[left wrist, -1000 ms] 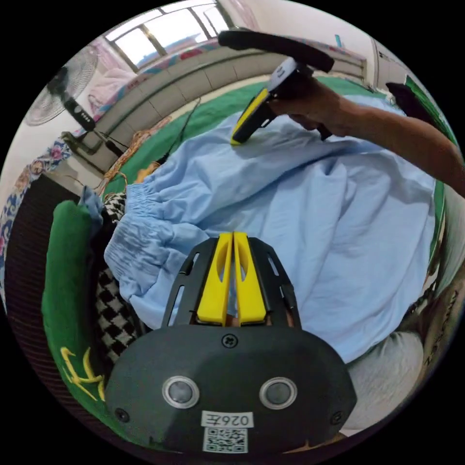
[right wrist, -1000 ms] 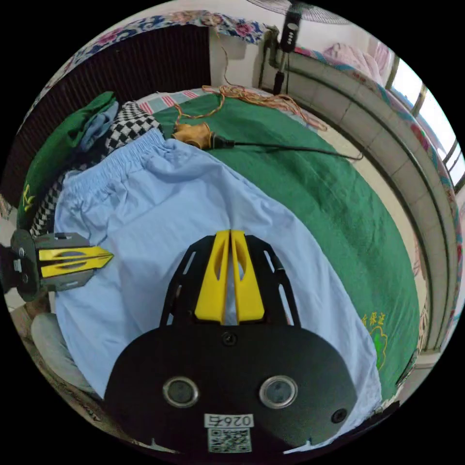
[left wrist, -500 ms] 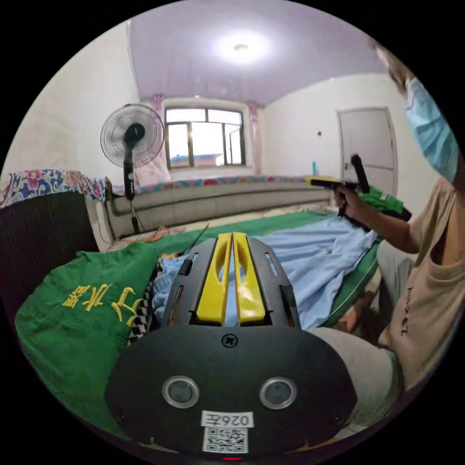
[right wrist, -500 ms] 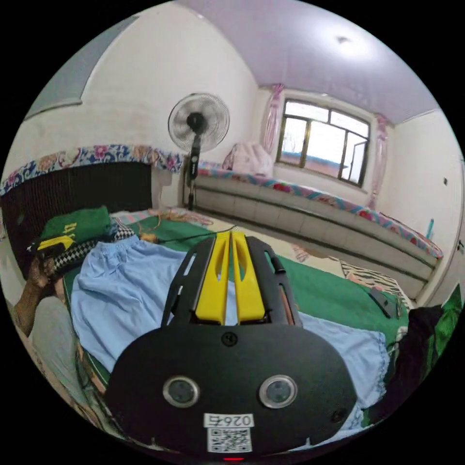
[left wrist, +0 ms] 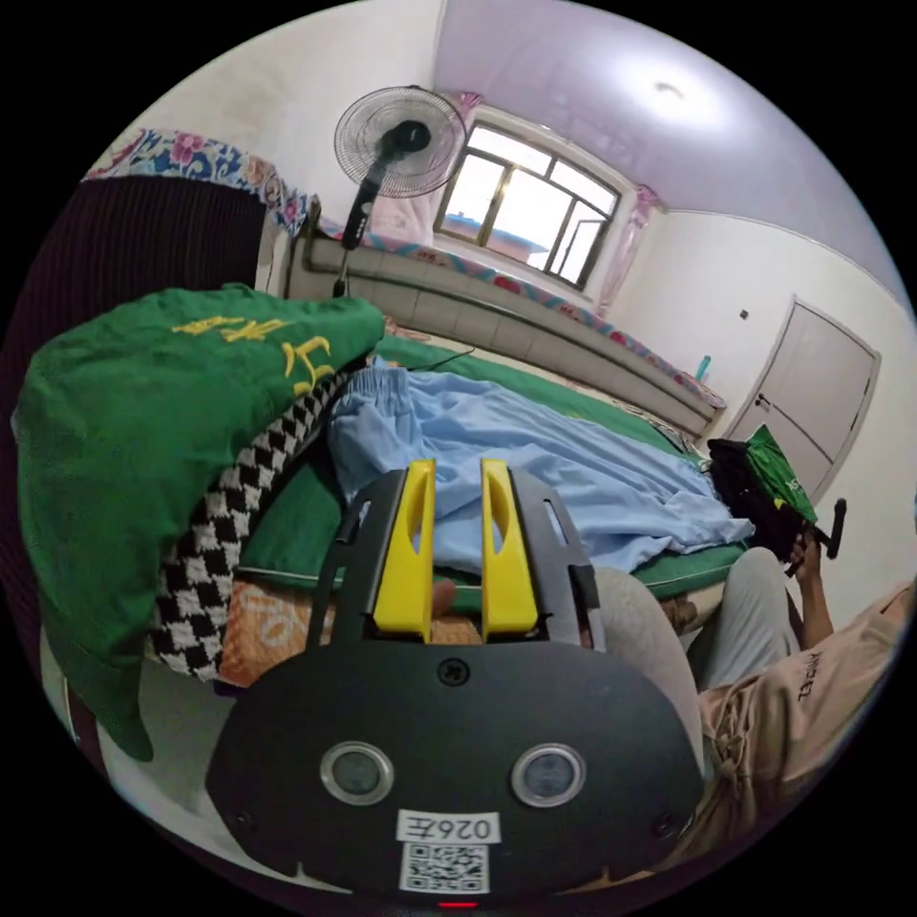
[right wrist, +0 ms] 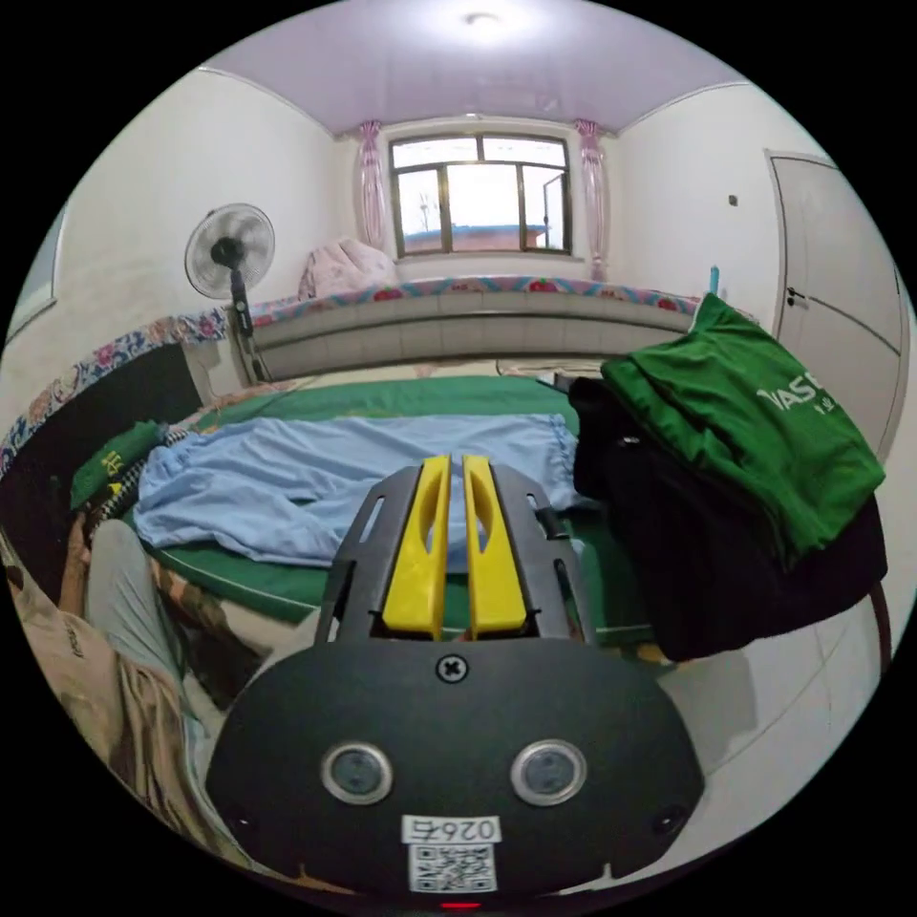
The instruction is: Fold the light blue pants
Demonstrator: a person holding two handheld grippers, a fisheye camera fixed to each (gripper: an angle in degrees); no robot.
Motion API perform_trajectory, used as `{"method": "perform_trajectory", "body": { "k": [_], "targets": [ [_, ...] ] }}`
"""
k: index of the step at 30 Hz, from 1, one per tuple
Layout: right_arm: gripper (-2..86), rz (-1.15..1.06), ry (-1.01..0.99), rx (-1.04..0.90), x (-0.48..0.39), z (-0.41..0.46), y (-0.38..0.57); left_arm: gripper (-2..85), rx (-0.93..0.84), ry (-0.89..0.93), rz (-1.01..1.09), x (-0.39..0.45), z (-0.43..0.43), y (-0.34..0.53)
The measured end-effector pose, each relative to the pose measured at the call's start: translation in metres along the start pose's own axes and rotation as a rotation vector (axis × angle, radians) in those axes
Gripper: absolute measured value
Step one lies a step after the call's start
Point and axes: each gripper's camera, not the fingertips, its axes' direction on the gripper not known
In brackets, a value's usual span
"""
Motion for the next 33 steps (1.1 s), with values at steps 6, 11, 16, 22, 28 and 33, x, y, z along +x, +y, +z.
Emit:
{"method": "perform_trajectory", "body": {
  "k": [6, 11, 16, 22, 28, 33],
  "targets": [
    [8.6, -0.146, 0.081, -0.208, 0.031, -0.013, -0.003, 14.3, -0.098, 0.02, -0.113, -0.026, 0.018, -0.006],
    [8.6, -0.055, 0.014, -0.231, 0.068, -0.048, -0.012, 14.8, -0.138, 0.074, -0.255, -0.044, 0.028, -0.009],
    [14.6, 0.101, 0.012, -0.249, 0.112, -0.095, -0.019, 18.3, -0.132, 0.046, -0.262, -0.047, 0.037, -0.01],
    [15.6, 0.125, 0.001, -0.296, 0.129, -0.122, -0.042, 14.4, -0.184, 0.048, -0.265, -0.054, 0.066, -0.037],
    [-0.7, 0.156, -0.219, -0.382, 0.137, -0.143, -0.075, 1.4, -0.331, 0.15, -0.211, -0.047, 0.076, -0.057],
    [-0.4, 0.233, -0.365, -0.119, 0.148, -0.234, -0.103, 0.5, -0.237, 0.165, -0.152, -0.042, 0.038, -0.07]
  ]
}}
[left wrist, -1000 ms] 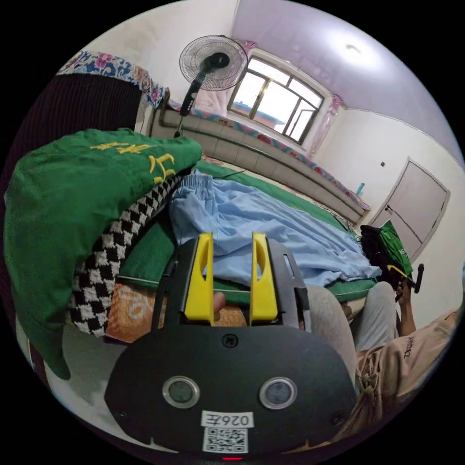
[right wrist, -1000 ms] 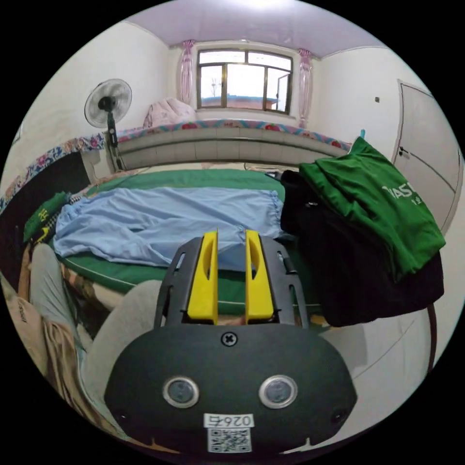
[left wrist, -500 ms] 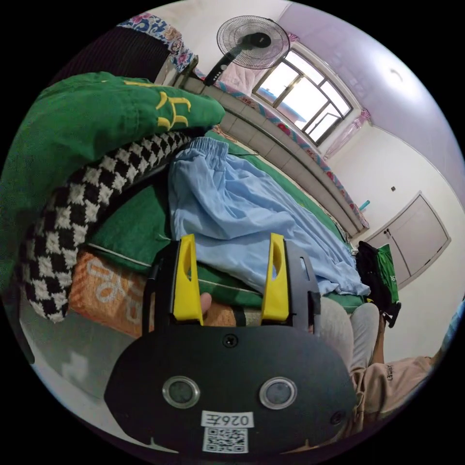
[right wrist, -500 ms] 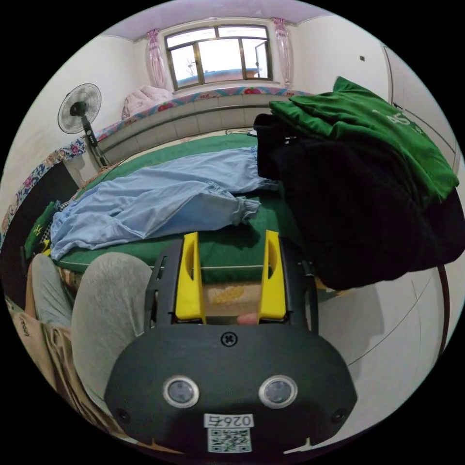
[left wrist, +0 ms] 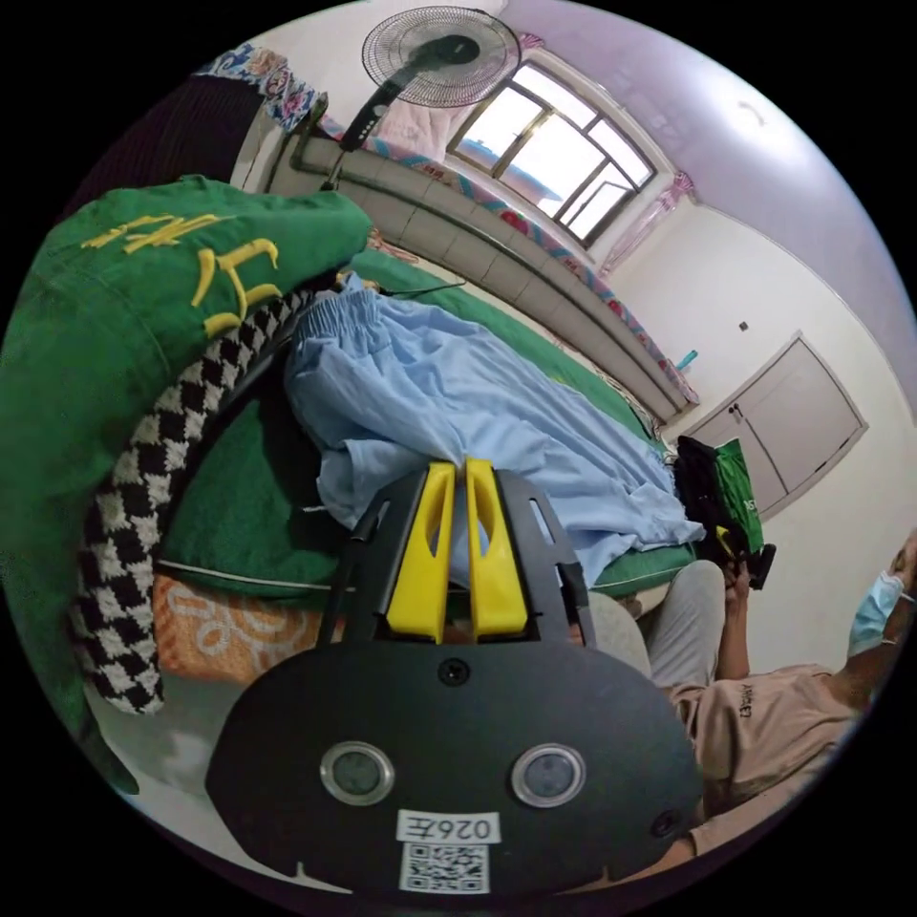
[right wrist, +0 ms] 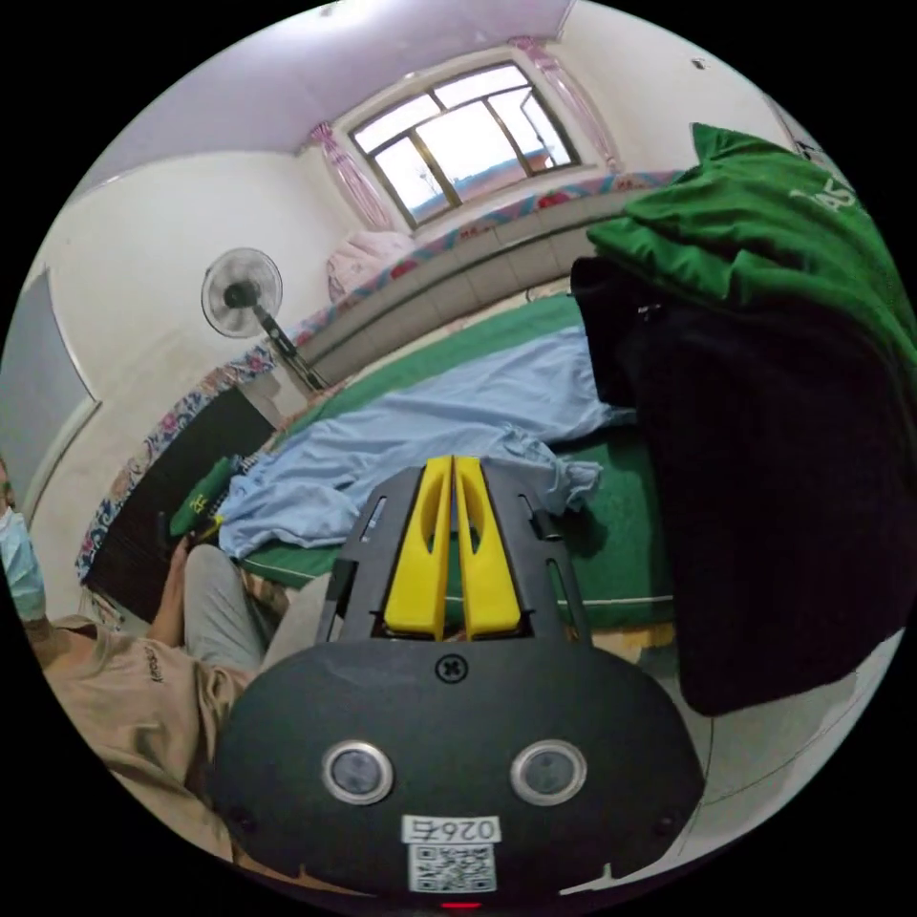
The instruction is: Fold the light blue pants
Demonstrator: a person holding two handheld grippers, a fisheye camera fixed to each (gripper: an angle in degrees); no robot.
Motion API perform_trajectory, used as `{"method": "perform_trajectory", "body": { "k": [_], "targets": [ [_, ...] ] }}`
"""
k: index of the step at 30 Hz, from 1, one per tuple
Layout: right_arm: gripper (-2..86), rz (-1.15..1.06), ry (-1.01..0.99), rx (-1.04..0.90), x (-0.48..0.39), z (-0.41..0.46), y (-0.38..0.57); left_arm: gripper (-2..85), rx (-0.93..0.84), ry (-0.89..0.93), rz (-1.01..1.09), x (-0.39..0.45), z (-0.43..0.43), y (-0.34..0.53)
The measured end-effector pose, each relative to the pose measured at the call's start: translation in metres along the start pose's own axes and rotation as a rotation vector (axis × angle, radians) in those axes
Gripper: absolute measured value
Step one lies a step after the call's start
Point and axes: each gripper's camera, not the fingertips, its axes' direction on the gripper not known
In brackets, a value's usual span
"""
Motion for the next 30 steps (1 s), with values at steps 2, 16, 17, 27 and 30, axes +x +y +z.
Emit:
{"method": "perform_trajectory", "body": {
  "k": [2, 16, 17, 27, 30],
  "targets": [
    [0.2, -0.016, 0.014, 0.025, -0.01, -0.022, -0.006, 0.4, 0.02, 0.041, -0.012, -0.003, -0.006, -0.003],
    [-0.5, -0.19, -0.095, -0.198, -0.093, -0.072, -0.044, 0.2, 0.051, 0.138, -0.083, -0.006, -0.025, -0.01],
    [-0.5, -0.194, -0.149, -0.151, -0.101, -0.089, -0.047, 0.2, 0.043, 0.126, -0.077, -0.004, -0.029, -0.012],
    [7.8, -0.137, 0.608, -0.354, -0.129, -0.036, -0.137, 0.0, 0.066, 0.157, -0.148, 0.011, -0.026, -0.049],
    [6.2, -0.178, 0.454, -0.247, -0.153, -0.047, -0.111, -0.1, 0.061, 0.166, -0.153, 0.013, -0.026, -0.05]
  ]
}}
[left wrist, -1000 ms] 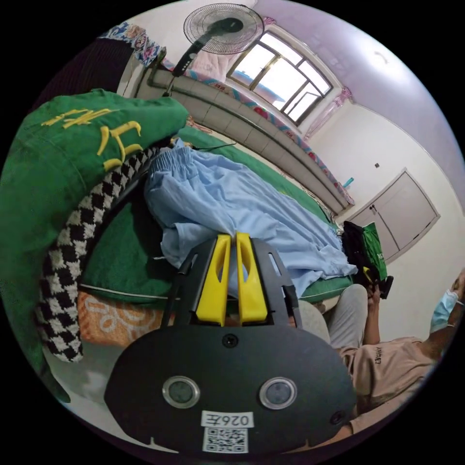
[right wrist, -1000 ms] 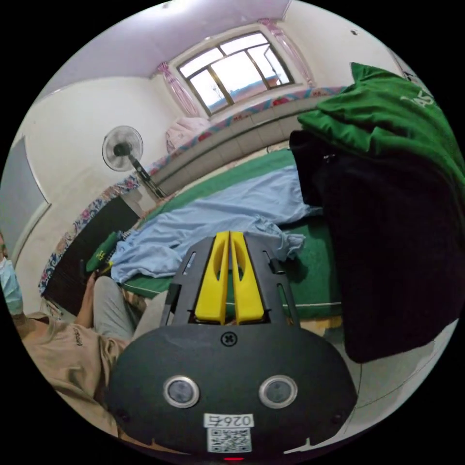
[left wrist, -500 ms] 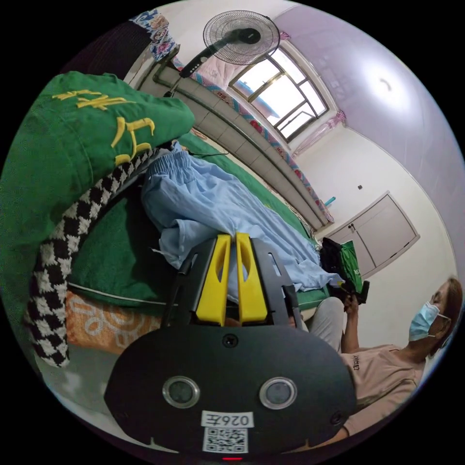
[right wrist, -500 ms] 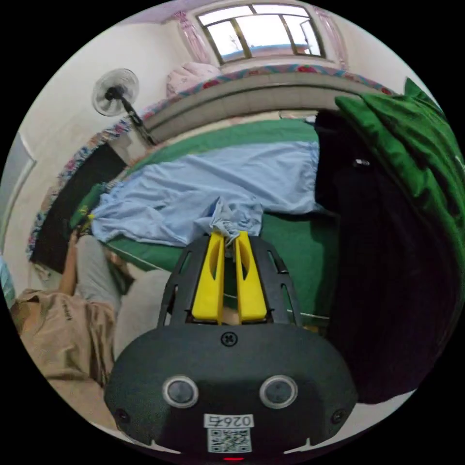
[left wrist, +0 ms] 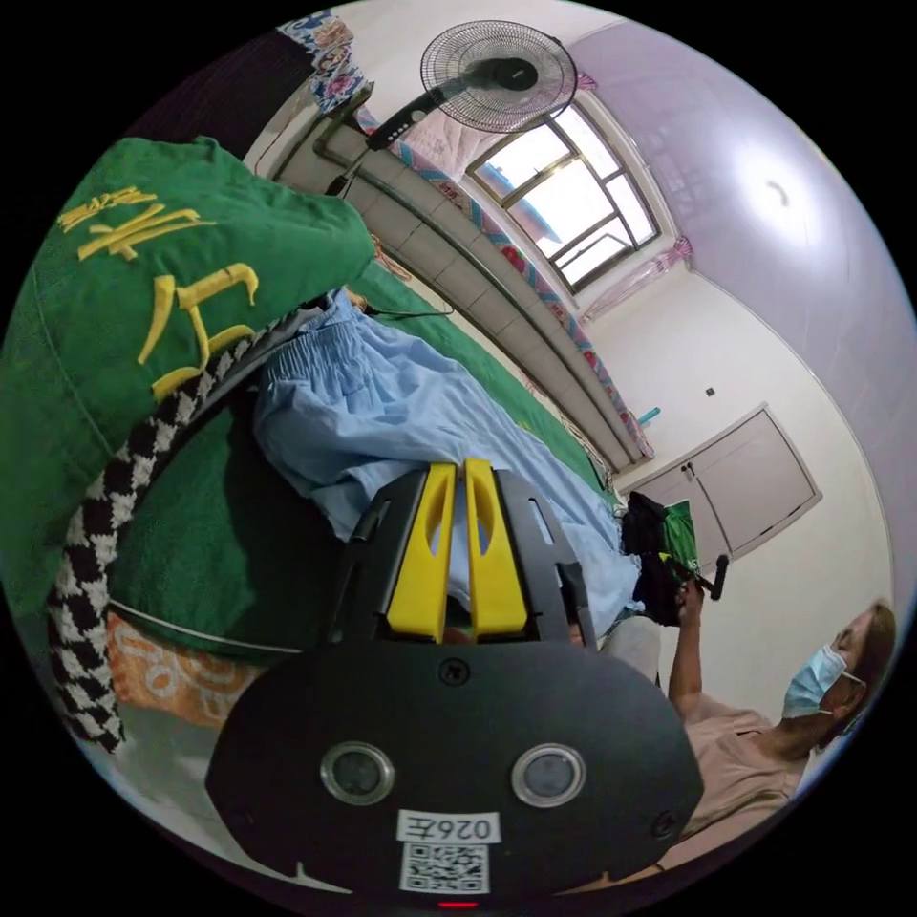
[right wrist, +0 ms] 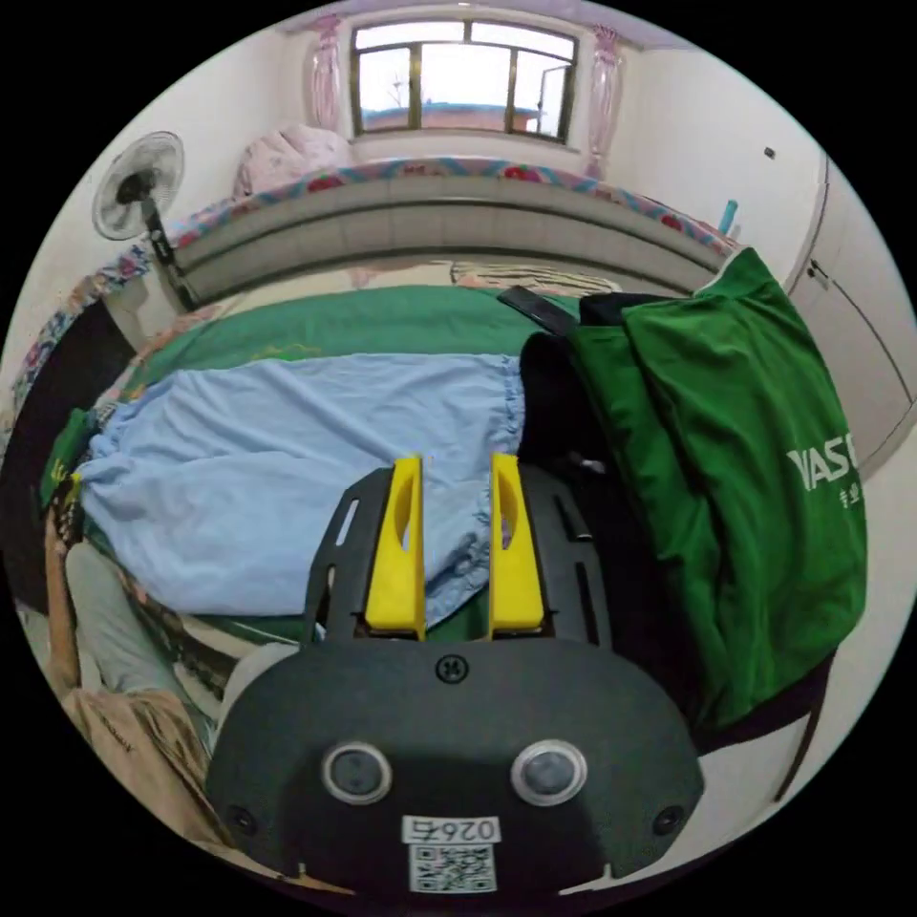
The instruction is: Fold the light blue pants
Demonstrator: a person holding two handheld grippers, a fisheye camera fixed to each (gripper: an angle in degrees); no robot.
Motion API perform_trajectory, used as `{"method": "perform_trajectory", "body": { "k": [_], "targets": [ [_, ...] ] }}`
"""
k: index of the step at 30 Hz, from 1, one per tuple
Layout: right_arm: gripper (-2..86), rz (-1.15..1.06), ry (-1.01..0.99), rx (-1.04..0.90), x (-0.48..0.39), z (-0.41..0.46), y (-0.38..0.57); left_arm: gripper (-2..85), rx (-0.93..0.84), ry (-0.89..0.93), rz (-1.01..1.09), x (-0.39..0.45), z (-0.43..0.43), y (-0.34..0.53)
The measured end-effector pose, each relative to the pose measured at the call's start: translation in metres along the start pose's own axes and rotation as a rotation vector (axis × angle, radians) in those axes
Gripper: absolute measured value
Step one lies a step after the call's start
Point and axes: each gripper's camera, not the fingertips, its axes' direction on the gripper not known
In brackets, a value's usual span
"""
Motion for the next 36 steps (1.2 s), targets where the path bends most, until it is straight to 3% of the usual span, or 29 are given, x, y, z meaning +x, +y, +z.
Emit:
{"method": "perform_trajectory", "body": {
  "k": [3, 7, 10, 15, 17, 18, 21, 23, 28, 31, 33, 36],
  "targets": [
    [4.8, -0.212, -0.173, 0.046, -0.032, -0.012, 0.044, -0.3, -0.008, 0.0, -0.004, -0.001, -0.002, 0.0],
    [7.4, -0.472, -0.133, -0.033, -0.062, -0.007, 0.105, -0.5, -0.002, 0.029, -0.021, -0.003, -0.004, 0.0],
    [10.3, -0.465, -0.273, -0.035, -0.053, -0.001, 0.128, -0.6, -0.002, 0.038, -0.025, -0.001, -0.006, 0.0],
    [13.0, -0.482, -0.301, 0.008, -0.05, 0.02, 0.129, -0.4, -0.007, 0.06, -0.047, 0.007, -0.01, -0.007],
    [11.8, -0.511, -0.279, -0.003, -0.058, 0.033, 0.122, -0.3, -0.012, 0.078, -0.049, 0.01, -0.01, -0.01],
    [4.2, -0.517, -0.257, -0.035, -0.064, 0.043, 0.115, -0.3, -0.013, 0.084, -0.053, 0.012, -0.01, -0.011],
    [-1.0, -0.431, -0.268, -0.06, -0.06, 0.045, 0.095, -0.5, -0.007, 0.106, -0.069, 0.017, -0.013, -0.013],
    [-1.3, -0.348, -0.338, 0.07, -0.044, 0.021, 0.09, -0.6, 0.006, 0.12, -0.077, 0.021, -0.019, -0.013],
    [-1.5, -0.057, -0.589, 0.618, 0.036, -0.075, 0.121, -0.7, 0.051, 0.172, -0.132, 0.023, -0.039, -0.01],
    [-1.4, 0.008, -0.643, 0.822, 0.056, -0.094, 0.138, -0.7, 0.086, 0.23, -0.163, 0.026, -0.043, -0.009],
    [-1.4, 0.042, -0.62, 0.847, 0.056, -0.091, 0.135, -0.8, 0.128, 0.273, -0.169, 0.034, -0.045, -0.011],
    [-1.5, 0.101, -0.475, 0.731, 0.042, -0.062, 0.1, -0.8, 0.168, 0.275, -0.176, 0.05, -0.04, -0.025]
  ]
}}
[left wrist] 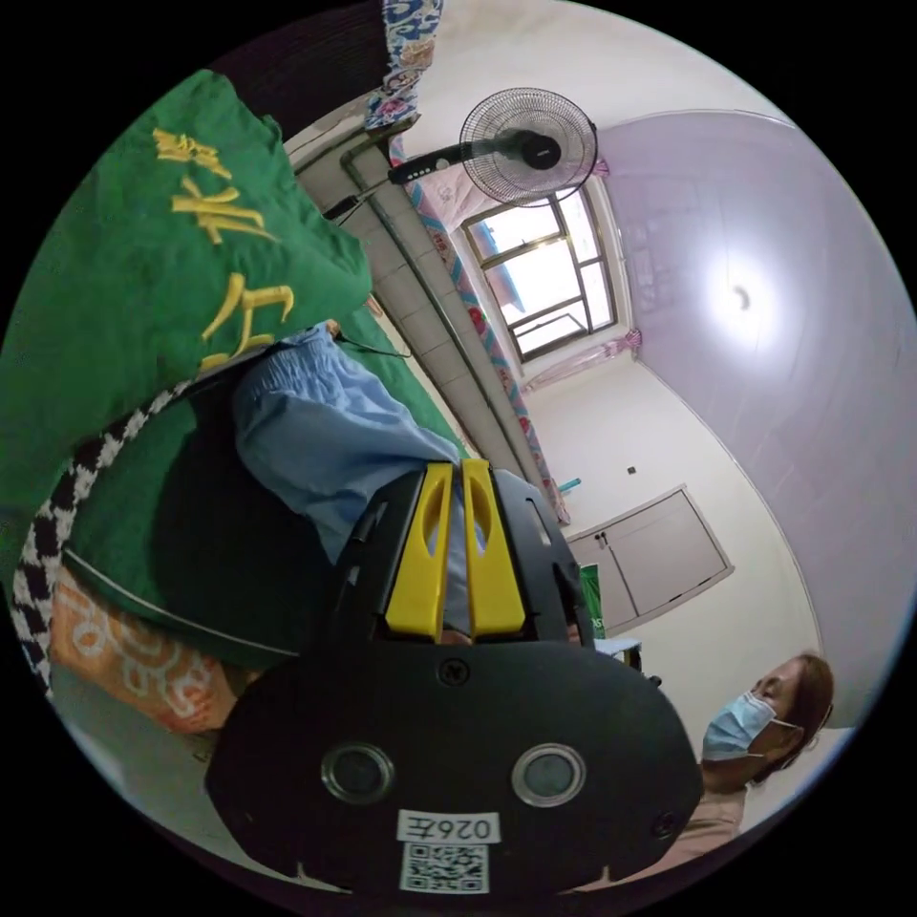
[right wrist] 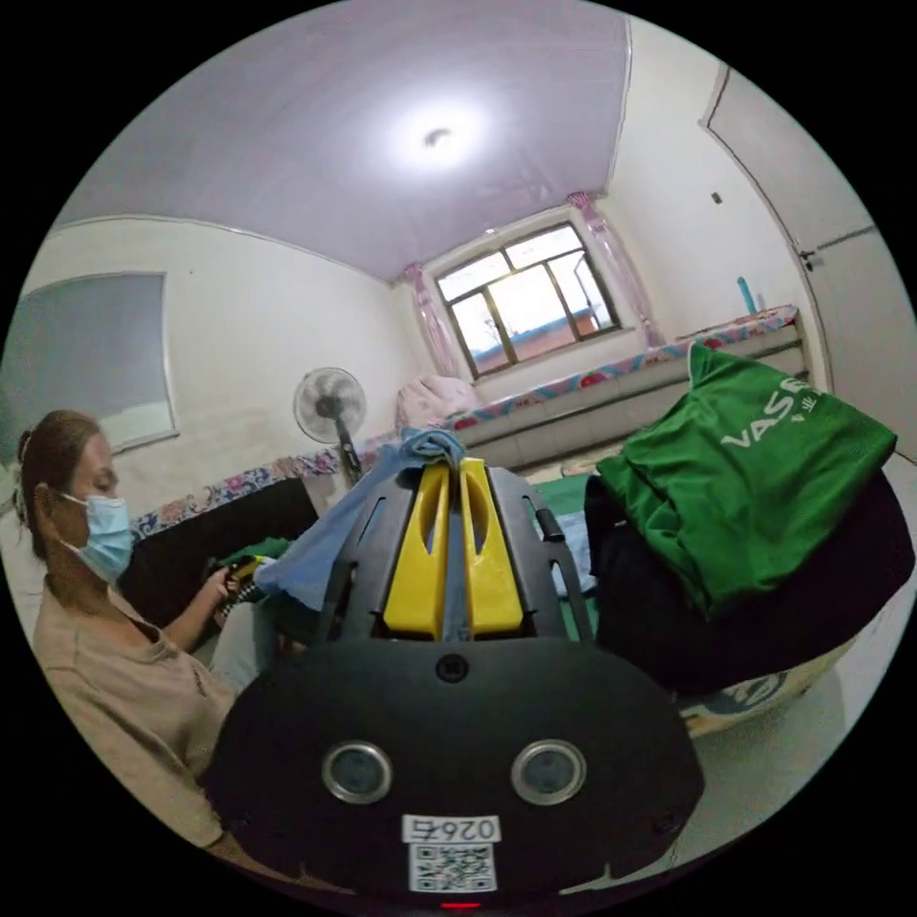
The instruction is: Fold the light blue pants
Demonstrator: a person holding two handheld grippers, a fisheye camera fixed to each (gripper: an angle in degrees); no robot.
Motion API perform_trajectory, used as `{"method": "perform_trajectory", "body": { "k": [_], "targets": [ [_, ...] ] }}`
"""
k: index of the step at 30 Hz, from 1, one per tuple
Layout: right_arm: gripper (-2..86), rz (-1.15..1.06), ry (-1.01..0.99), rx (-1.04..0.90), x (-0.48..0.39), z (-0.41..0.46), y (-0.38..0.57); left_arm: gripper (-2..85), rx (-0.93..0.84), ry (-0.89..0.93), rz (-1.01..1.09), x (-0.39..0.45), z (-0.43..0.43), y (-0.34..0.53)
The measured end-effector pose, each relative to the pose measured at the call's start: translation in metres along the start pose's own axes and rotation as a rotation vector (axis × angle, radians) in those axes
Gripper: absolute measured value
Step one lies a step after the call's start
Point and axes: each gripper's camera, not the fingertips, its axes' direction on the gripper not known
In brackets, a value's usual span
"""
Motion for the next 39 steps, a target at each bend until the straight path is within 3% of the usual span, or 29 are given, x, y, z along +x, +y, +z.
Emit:
{"method": "perform_trajectory", "body": {
  "k": [4, 11, 16, 19, 26, 30, 34, 36, 39],
  "targets": [
    [-1.6, 0.009, 0.19, -0.195, 0.024, 0.118, -0.016, -0.7, -0.003, -0.045, 0.037, 0.032, 0.036, -0.028],
    [-1.4, -0.003, 0.517, -0.48, 0.099, 0.346, -0.029, 1.5, -0.104, -0.274, 0.033, 0.064, 0.146, -0.119],
    [1.9, 0.059, 0.714, -0.812, 0.187, 0.533, 0.016, 16.8, -0.268, -0.306, 0.024, 0.043, 0.24, -0.172],
    [7.0, 0.076, 0.731, -0.842, 0.209, 0.59, 0.049, 23.3, -0.298, -0.296, 0.04, 0.037, 0.268, -0.179],
    [8.6, 0.069, 0.598, -0.699, 0.194, 0.622, 0.107, 16.6, -0.307, -0.311, 0.062, 0.044, 0.25, -0.132],
    [5.1, 0.017, 0.202, -0.631, 0.139, 0.644, 0.151, 16.6, -0.018, -0.349, 0.031, 0.057, 0.184, -0.085],
    [4.5, -0.192, -0.125, -0.748, 0.045, 0.708, 0.221, 18.6, 0.147, -0.507, 0.135, 0.086, 0.146, -0.06],
    [4.6, -0.294, -0.214, -0.814, 0.004, 0.738, 0.258, 22.9, 0.105, -0.668, 0.295, 0.107, 0.15, -0.06],
    [4.8, -0.416, -0.333, -0.906, -0.053, 0.789, 0.323, 26.5, -0.068, -0.741, 0.427, 0.108, 0.184, -0.074]
  ]
}}
